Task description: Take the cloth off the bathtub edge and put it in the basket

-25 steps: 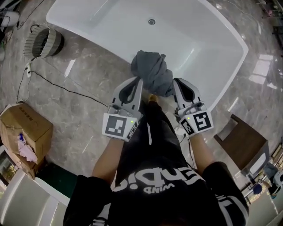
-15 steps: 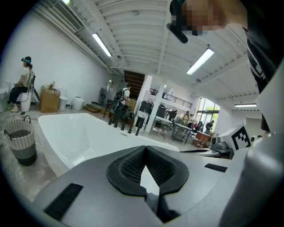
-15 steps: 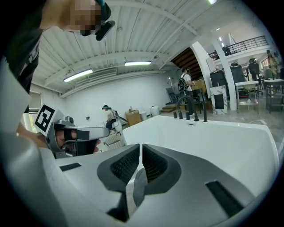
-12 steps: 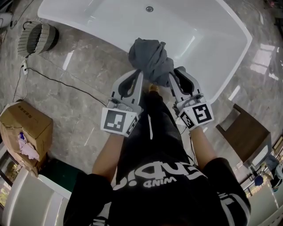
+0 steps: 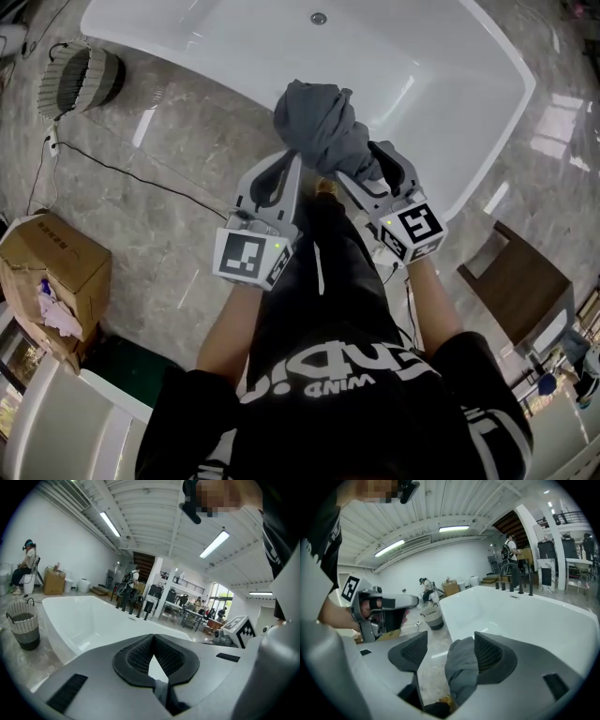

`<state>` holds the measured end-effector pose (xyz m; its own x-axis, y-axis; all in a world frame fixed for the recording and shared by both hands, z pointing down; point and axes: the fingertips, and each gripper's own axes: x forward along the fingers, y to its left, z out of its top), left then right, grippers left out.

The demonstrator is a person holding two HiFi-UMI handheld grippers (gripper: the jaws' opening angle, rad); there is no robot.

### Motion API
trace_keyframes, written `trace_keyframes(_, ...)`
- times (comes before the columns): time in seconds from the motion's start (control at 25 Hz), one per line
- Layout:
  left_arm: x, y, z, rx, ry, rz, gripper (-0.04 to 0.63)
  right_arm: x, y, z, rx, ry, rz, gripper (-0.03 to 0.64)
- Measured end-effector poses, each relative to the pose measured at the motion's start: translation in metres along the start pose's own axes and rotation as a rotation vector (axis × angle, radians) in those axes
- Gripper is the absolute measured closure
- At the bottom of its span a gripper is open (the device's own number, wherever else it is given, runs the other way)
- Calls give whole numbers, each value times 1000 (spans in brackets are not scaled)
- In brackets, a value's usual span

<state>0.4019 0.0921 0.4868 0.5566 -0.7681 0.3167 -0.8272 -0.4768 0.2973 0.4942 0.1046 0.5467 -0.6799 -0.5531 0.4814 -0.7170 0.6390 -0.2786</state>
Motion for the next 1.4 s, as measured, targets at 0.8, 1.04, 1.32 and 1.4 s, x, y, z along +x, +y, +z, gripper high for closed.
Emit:
trace_keyframes(0.8,-3,5,-44,-73,78,-5,583,101,-65,-190,-210,549,-22,325)
trace_keyframes(1.04,1,7,-54,-83,96,-8,583,123,-69,-202,-192,555,23,325)
trace_keyframes(1.32,5,7,-60,-99,112,-7,583,125,-67,-202,-158,542,67,327)
trace_keyframes(1.4,5,6,-60,-97,113,-10,583,124,-68,-202,-172,550,61,327)
